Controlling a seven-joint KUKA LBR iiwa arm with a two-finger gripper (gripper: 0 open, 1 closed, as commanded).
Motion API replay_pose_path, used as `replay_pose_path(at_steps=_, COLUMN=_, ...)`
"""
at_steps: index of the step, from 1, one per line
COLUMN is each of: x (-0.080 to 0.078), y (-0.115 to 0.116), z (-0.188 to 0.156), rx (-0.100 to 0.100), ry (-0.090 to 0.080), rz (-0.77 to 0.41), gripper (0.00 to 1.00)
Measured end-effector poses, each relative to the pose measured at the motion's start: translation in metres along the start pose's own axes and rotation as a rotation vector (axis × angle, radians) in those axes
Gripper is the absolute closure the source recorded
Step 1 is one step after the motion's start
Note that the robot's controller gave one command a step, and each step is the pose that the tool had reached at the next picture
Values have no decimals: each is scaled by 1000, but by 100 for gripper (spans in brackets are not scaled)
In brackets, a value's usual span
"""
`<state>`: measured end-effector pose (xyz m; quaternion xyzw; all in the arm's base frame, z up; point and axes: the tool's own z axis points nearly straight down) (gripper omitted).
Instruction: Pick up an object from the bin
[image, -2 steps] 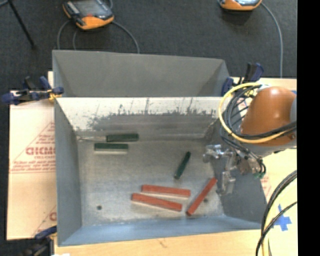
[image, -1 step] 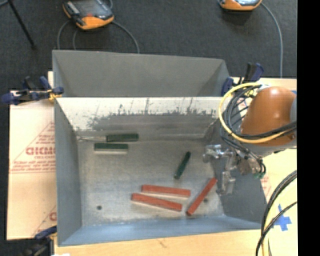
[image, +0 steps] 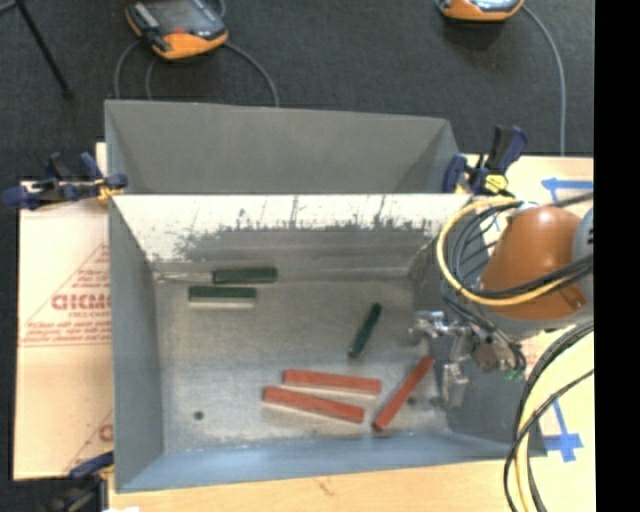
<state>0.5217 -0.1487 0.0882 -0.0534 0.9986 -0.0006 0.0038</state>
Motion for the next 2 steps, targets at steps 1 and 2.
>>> replay_pose_path(at_steps=1, x=-16, y=57, z=7, rx=-1, ry=2, rz=35, gripper=100)
replay_pose_path(at_steps=2, x=-16, y=57, z=7, rx=-1, ry=2, rz=34, gripper=100)
